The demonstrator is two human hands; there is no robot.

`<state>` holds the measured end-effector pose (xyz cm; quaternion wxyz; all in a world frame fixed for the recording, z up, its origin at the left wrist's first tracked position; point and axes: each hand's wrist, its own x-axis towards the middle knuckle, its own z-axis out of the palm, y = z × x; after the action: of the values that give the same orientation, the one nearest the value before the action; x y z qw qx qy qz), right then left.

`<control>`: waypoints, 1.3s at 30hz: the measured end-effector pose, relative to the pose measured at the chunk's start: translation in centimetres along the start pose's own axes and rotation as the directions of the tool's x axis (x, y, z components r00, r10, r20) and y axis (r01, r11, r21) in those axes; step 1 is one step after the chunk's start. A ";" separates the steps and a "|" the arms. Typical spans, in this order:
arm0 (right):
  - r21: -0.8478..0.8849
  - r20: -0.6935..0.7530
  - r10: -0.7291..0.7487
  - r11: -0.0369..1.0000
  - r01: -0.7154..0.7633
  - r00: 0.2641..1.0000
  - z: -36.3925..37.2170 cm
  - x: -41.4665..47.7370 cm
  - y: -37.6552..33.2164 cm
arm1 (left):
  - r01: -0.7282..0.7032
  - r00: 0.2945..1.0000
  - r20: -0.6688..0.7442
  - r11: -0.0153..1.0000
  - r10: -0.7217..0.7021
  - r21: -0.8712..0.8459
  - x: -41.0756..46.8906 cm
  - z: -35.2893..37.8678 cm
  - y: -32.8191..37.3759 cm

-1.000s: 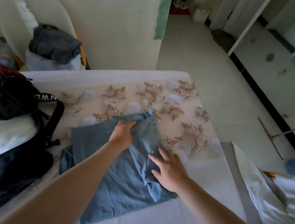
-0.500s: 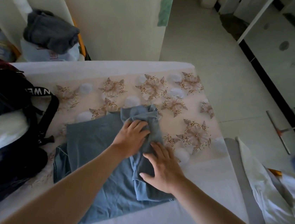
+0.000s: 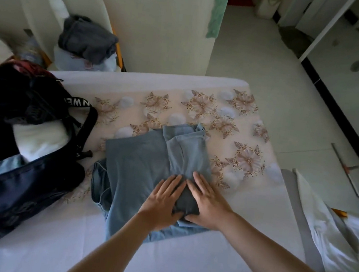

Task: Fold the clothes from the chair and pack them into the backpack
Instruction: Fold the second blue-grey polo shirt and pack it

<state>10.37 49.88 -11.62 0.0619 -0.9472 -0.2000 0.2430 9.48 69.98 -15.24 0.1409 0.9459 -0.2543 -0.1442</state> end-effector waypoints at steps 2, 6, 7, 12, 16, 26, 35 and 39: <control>-0.032 0.076 0.040 0.999 -0.038 0.996 -0.3 -0.5 -0.9 | 0.018 0.999 0.027 1.000 -0.018 0.013 -2.1 0.6 -0.2; -0.072 0.092 0.086 0.994 -0.080 0.992 -2.3 0.0 -3.6 | 0.080 0.993 -0.070 0.987 -0.090 -0.137 -5.4 -0.6 -0.9; -0.070 0.072 0.056 0.996 -0.051 0.996 -2.8 0.2 -4.8 | 0.097 0.977 -0.173 0.982 -0.125 -0.162 -6.4 -1.2 -1.3; -0.056 -0.053 -0.138 0.989 0.135 0.989 -4.0 2.3 -12.5 | 0.393 0.735 -0.457 0.864 -0.501 -0.316 -11.6 -3.1 -5.4; -0.021 -0.006 -0.198 0.980 0.198 0.980 -4.2 4.4 -18.0 | 0.515 0.705 -0.392 0.806 -0.592 -0.292 -14.3 -3.7 -8.1; -0.039 0.155 -0.223 0.972 0.231 0.962 -3.9 8.5 -20.7 | 0.635 0.450 -0.151 0.434 -0.880 -0.639 -14.3 -5.7 -10.1; -0.298 -0.065 -0.336 0.905 0.303 0.940 -4.8 14.5 -22.9 | 0.753 0.429 0.059 0.321 -0.901 -0.575 -15.3 -5.1 -10.6; -0.257 0.031 -0.307 0.917 0.304 0.951 -5.3 17.3 -24.7 | 0.812 0.440 0.065 0.366 -0.895 -0.455 -15.0 -5.2 -11.1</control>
<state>18.20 79.41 -9.20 -0.0242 -0.9055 -0.3751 0.1972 3.70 88.04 -11.19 0.2694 0.8922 0.3280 -0.1547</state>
